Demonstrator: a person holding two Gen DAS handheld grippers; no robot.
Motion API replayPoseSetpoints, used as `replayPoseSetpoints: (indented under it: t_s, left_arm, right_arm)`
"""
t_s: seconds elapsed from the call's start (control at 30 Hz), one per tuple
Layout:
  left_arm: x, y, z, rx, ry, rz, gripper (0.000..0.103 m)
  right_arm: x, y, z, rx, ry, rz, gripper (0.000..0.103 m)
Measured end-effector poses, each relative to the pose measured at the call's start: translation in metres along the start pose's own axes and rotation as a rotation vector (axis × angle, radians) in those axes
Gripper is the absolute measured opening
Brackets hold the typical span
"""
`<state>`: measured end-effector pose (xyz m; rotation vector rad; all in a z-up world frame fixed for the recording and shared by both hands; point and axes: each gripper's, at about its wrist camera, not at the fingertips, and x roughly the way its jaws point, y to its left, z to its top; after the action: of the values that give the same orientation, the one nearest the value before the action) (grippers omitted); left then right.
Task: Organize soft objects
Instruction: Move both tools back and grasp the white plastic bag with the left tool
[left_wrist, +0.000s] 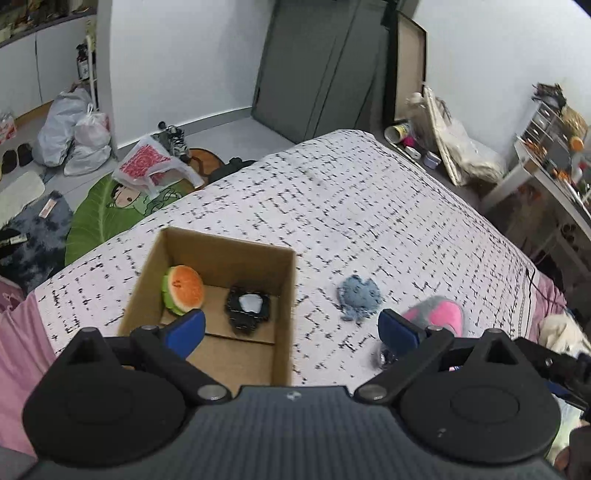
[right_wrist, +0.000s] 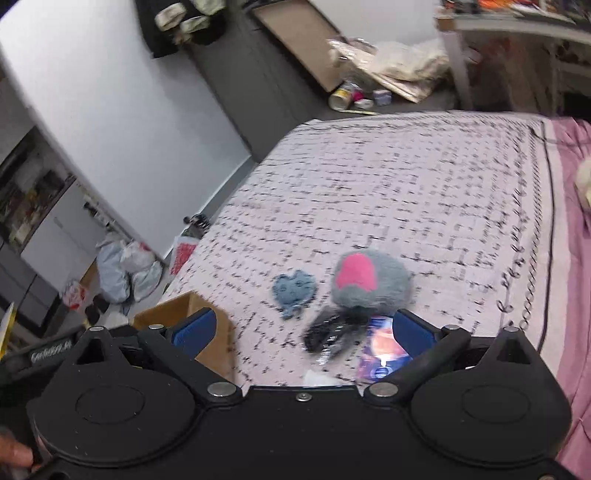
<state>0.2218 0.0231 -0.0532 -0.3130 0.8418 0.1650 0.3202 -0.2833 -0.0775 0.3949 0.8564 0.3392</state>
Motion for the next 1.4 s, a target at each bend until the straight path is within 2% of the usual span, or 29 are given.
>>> replayPoseSetpoints:
  t_s: [0.23, 0.43, 0.6, 1.0, 1.17, 1.27, 1.4]
  left_arm:
    - [0.01, -0.027, -0.015, -0.013, 0.035, 0.012, 0.099]
    - [0.015, -0.044, -0.029, -0.019, 0.002, 0.047, 0.099]
    - [0.028, -0.061, -0.043, -0.016, 0.015, 0.061, 0.099]
    - [0.075, -0.091, -0.078, -0.054, 0.116, 0.026, 0.094]
    - [0.093, -0.096, -0.088, -0.086, 0.17, 0.009, 0.092]
    - [0.105, -0.097, -0.093, -0.101, 0.199, 0.013, 0.088]
    - [0.121, -0.093, -0.097, -0.148, 0.245, -0.004, 0.077]
  right_arm:
    - [0.007, -0.033, 0.0, 0.04, 0.027, 0.031, 0.103]
    - [0.015, -0.047, -0.001, 0.058, 0.062, 0.075, 0.103]
    - [0.025, -0.063, -0.003, 0.095, 0.095, 0.086, 0.103]
    - [0.047, -0.09, -0.004, 0.144, 0.134, 0.091, 0.102]
    - [0.064, -0.095, -0.008, 0.156, 0.18, 0.082, 0.101]
    - [0.072, -0.096, -0.009, 0.156, 0.203, 0.08, 0.101]
    - [0.081, -0.095, -0.01, 0.148, 0.219, 0.065, 0.101]
